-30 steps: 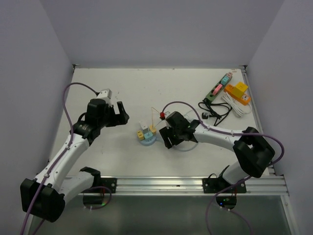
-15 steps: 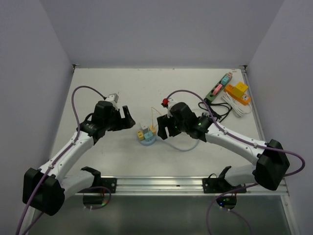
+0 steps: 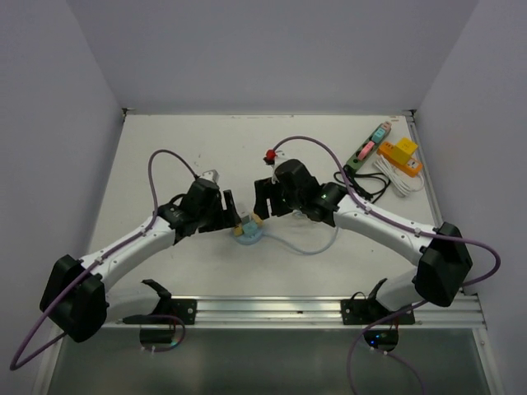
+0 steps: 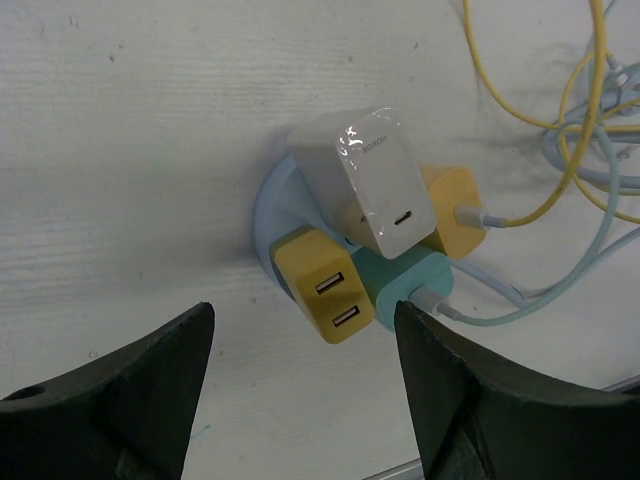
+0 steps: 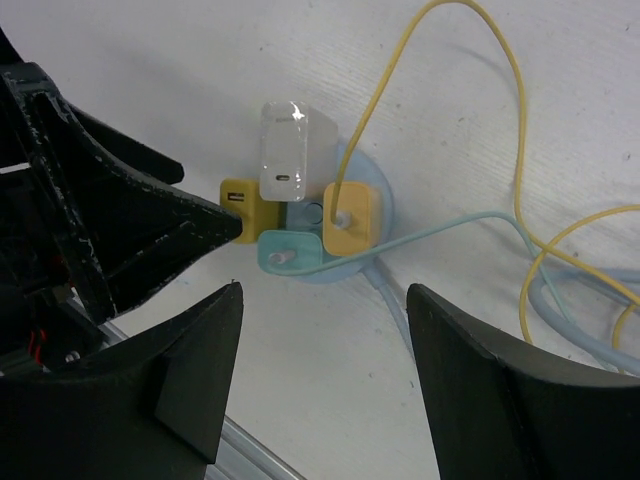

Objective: Pull the plug off the socket

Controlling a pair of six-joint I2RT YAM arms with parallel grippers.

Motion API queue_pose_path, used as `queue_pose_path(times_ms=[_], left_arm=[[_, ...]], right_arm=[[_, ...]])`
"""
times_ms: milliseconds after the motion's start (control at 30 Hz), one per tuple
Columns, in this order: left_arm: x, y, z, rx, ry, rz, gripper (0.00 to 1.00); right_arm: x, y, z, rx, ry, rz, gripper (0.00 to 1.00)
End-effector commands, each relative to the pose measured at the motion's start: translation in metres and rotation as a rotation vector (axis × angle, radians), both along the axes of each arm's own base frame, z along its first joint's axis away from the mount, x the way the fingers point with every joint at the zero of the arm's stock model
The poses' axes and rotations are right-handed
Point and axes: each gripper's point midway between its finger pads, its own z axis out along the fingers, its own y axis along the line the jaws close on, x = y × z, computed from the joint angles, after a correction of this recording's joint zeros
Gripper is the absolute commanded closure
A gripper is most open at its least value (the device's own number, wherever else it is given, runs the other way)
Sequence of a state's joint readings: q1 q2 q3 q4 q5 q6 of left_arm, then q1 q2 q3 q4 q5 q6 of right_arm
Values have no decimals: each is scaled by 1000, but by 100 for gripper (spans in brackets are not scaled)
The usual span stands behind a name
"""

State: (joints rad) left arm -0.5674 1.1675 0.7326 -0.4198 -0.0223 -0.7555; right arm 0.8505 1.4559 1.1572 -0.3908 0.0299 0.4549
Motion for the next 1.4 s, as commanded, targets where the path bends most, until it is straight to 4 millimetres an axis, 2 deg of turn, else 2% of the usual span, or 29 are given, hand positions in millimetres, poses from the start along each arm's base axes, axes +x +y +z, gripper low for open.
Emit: queue_pose_path(times_ms=[0, 100, 133, 167, 233, 267, 367, 567, 767, 933, 1300, 1367], left_arm=[[12, -4, 8, 23, -17, 86, 24], [15, -9, 7, 46, -26, 106, 26], [16, -9, 6, 49, -26, 110, 26], [19, -10, 5, 56, -25, 121, 26], [21, -11, 5, 58, -25, 131, 27], [23, -12, 4, 64, -24, 140, 28], [25, -11, 4, 79, -24, 152, 30], [18, -12, -5, 84, 18, 148, 34], [8, -18, -9, 82, 56, 146, 36], [3, -17, -15, 105, 85, 147, 41], [12, -20, -25, 141, 92, 143, 51], [13, -21, -25, 138, 90, 144, 58]], right_arm=[[4, -7, -4, -3, -7, -61, 30], [-2, -15, -20, -22, 5, -69, 30], [-2, -16, -19, -16, -4, -70, 30], [-7, -20, -29, -29, 6, -66, 30], [-8, -22, -29, -8, -6, -70, 30], [-12, -27, -39, -18, 4, -72, 30], [-16, -30, -46, -2, -3, -77, 30], [-20, -37, -63, 21, -11, -102, 30], [-21, -30, -73, 67, -9, -96, 30], [-22, -15, -84, 138, 1, -82, 30], [-18, -2, -104, 180, 21, -87, 31], [-19, -2, -107, 186, 26, -94, 31]])
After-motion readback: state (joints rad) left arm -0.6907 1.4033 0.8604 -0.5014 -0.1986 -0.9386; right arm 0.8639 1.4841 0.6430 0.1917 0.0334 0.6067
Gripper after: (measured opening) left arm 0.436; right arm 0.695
